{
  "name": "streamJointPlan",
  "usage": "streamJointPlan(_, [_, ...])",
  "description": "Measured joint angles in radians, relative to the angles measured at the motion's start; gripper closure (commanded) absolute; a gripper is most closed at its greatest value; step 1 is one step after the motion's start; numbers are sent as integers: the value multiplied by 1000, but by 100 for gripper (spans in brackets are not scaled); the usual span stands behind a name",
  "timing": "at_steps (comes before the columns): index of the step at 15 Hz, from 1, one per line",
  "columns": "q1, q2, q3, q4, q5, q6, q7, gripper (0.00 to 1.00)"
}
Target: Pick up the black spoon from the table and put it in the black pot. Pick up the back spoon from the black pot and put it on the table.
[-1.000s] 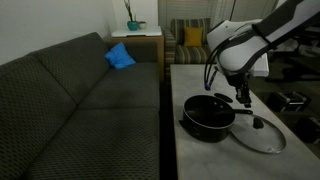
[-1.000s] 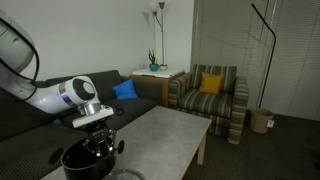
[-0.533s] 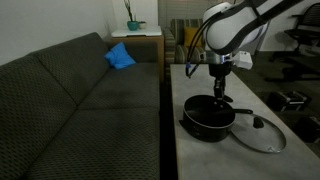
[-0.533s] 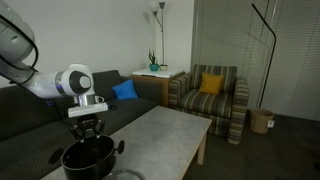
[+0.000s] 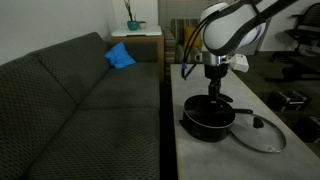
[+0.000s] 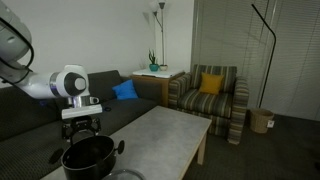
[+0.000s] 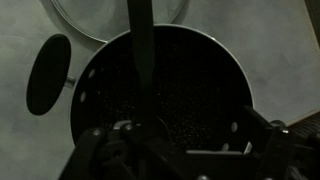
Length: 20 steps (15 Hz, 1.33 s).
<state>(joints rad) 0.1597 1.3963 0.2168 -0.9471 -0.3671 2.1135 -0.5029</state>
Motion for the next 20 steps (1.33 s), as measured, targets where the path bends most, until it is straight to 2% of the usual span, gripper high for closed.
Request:
streamJointPlan(2, [0, 0, 0, 0, 0, 0, 0, 0])
streamJointPlan(10, [-11, 1, -10, -10, -20, 5, -34, 0])
streamJointPlan(14, [-44, -3, -28, -25, -37, 25, -62, 0])
streamJointPlan(20, [-100, -3, -34, -56, -66, 115, -96, 0])
